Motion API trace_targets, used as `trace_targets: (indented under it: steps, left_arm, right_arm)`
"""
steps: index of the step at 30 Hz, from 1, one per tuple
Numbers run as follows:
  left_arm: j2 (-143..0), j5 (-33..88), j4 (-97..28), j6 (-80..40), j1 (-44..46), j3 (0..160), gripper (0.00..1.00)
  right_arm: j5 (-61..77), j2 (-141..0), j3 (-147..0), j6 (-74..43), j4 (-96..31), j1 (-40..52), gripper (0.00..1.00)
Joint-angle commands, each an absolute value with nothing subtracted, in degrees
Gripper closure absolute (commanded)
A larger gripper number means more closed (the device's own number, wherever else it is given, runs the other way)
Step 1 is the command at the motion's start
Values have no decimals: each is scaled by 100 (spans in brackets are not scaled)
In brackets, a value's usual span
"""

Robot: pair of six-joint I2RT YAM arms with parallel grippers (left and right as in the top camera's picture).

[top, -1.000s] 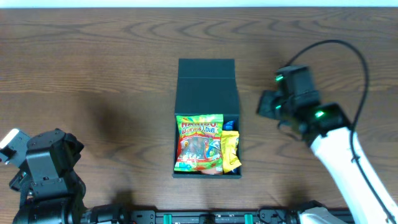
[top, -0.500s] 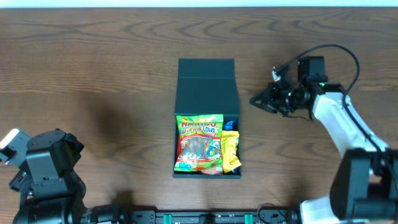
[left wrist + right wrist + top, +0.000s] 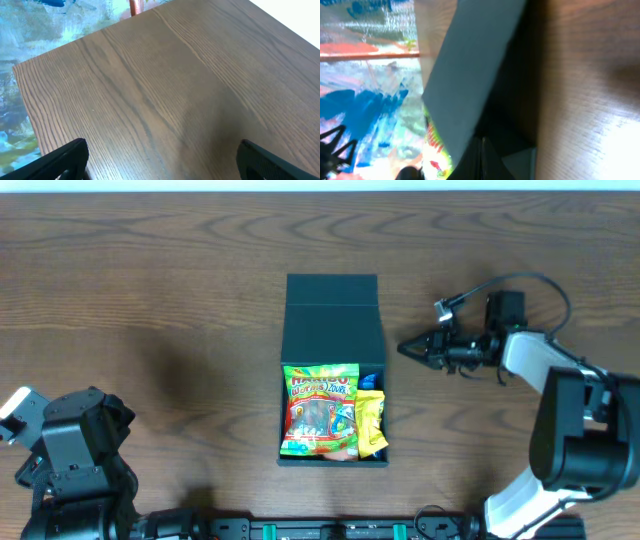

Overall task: Pack container
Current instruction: 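Swing the right gripper behind the lid and push it down over the box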

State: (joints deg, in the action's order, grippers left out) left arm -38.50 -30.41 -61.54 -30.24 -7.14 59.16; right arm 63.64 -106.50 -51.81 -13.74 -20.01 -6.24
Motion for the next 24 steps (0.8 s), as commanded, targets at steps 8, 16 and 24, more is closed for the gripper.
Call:
trace_targets:
  steps: [8, 16, 24]
  left_arm:
    - [-3844, -3103, -6176, -3089, -751, 5975, 5]
    - [-3844, -3103, -6176, -3089, -753, 5975, 5]
    - [-3844, -3103, -6176, -3089, -753, 5975, 5]
  right_arm:
    - [6604, -11303, -4847, -2523, -574, -510, 99]
    - [6324, -11878, -4860, -3769, 1063, -134, 99]
    - [5795, -12221, -5164, -4287, 1717, 257, 99]
